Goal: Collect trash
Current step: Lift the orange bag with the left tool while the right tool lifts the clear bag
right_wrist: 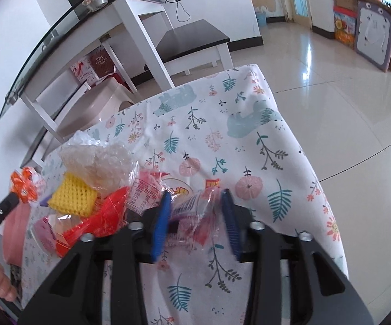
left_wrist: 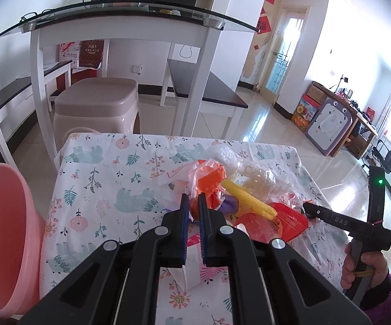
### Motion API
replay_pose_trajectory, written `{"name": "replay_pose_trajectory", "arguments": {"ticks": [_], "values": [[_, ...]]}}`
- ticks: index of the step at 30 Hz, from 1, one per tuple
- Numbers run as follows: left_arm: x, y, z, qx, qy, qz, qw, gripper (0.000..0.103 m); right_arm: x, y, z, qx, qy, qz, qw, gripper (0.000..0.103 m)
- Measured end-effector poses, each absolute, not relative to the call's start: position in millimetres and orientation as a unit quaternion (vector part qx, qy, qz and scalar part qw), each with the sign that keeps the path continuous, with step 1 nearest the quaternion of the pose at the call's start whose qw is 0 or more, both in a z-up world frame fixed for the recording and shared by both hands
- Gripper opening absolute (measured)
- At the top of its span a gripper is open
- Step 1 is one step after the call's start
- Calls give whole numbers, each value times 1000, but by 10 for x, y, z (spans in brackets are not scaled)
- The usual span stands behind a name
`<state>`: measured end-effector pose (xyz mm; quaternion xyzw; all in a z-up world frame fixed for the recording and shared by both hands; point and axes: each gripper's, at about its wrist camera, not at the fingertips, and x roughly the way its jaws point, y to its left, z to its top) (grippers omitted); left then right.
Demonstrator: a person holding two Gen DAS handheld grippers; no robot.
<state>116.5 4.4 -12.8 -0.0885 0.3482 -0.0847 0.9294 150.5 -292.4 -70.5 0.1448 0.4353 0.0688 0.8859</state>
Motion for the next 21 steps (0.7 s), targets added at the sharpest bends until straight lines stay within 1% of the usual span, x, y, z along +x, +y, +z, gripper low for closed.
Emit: {"name": "replay_pose_trajectory", "arguments": {"ticks": [5,7,15,21], "values": [[1089,33,-72,-84,340,-87,933,6,1390,-2944,-670,140,428,62,891,13],[1045,36,-41,-85,335,-88,934,6,1309,-2989,-610,141,418,60,895,11],[776,33,153,-85,308,-96,942,6,945,-2976,-68,120,347,67,928,10],[510,91,293,-77,286,-89,951,6,718,-2704,327,97,298,105,944,10]]}}
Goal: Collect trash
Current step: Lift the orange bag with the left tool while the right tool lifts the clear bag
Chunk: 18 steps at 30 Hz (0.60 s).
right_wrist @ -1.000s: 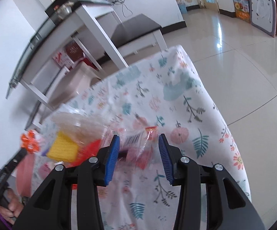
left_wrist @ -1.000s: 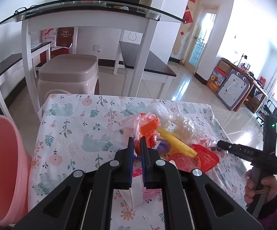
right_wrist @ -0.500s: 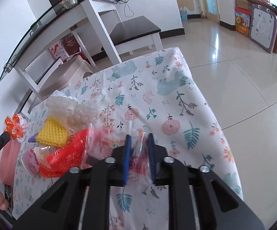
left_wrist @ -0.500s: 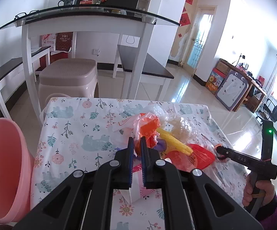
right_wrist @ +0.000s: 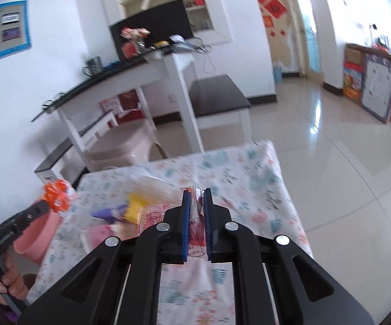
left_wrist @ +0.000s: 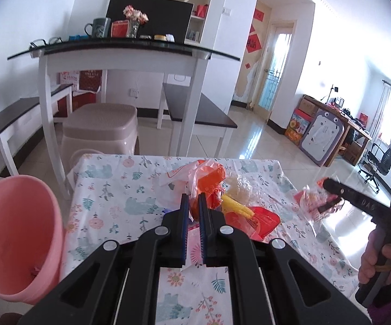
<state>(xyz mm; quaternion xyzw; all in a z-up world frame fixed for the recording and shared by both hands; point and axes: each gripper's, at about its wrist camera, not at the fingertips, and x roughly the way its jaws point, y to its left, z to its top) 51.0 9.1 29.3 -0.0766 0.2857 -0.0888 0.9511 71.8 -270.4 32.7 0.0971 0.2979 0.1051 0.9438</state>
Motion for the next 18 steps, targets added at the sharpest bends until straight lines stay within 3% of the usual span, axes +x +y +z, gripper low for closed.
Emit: {"name": "replay_pose_trajectory", "arguments": {"ticks": [18], "values": [[-211,1018,398,-98,251,24,963,6,640,-930,655,34,271,283,919,10]]}}
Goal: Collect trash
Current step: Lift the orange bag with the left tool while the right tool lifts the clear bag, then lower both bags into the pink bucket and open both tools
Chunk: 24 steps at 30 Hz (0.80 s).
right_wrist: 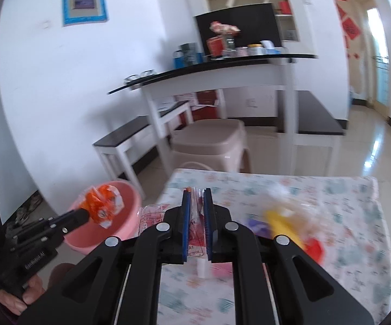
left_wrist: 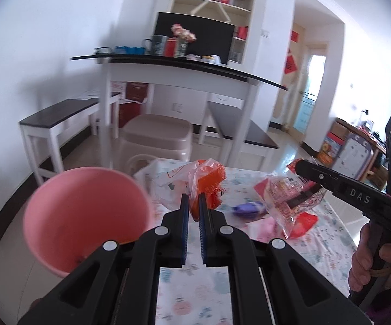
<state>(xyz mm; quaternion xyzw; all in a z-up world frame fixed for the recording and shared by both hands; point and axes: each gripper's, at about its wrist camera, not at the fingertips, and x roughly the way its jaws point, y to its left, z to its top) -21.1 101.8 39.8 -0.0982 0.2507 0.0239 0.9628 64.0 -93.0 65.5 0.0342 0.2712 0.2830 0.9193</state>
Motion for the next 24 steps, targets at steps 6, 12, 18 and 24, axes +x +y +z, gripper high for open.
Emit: {"name": "replay_pose_trajectory", "arguments": {"ticks": [6,12,18,24], "values": [[-375,1459,321,-114,251,74,959,6,634,-253,654,9,274,335,902,10],[-456,1822,171,-131,264,111,949,6,618,313,540,-19,280,370,886,10],[-441,2023,-21,-139,286,125,940,6,653,672,375,-48,289,380,878,10],[-399,2128,-190,-148,304,136,931,6,707,871,228,-67,292,372,878,10]]}}
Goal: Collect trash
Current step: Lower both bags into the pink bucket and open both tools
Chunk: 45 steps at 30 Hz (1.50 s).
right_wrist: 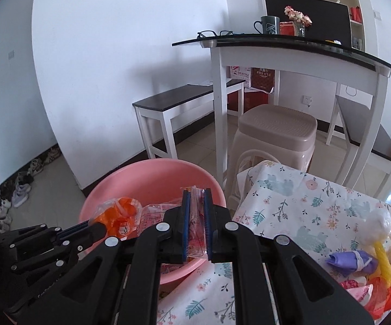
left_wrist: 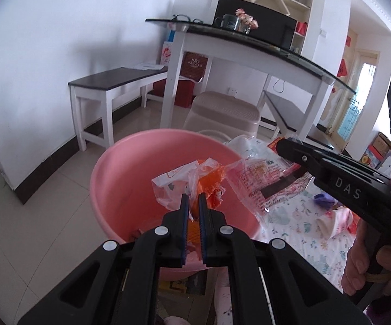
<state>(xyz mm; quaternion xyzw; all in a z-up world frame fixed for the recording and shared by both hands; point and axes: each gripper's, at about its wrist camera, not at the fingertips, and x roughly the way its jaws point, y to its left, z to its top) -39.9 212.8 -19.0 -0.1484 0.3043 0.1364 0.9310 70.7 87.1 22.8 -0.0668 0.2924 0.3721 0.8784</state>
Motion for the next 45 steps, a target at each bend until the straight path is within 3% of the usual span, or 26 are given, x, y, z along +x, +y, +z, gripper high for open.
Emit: {"name": "replay_pose_trajectory", "arguments": {"ticks": [8,12,17,25,29,45], "values": [[-396,2184,-288,-158,319,146,923,7,677,1031,95,-77,289,363,882,11],[-395,2212,-297,-165,321,155,920,8,688,1051,18,-66,313,375,870,17],[-420,2222,-266,-170,316,157,920,16,680,1049,11,-57,322,382,864,25],[-464,2173,-178,-164,305,158,925,25,649,967,52,-42,328,402,854,26],[-485,2141,-135,-162,300,159,927,27,644,944,57,-34,337,418,843,36],[-581,2003,-3,-152,286,154,933,29,468,791,160,-35,328,433,839,37]]}}
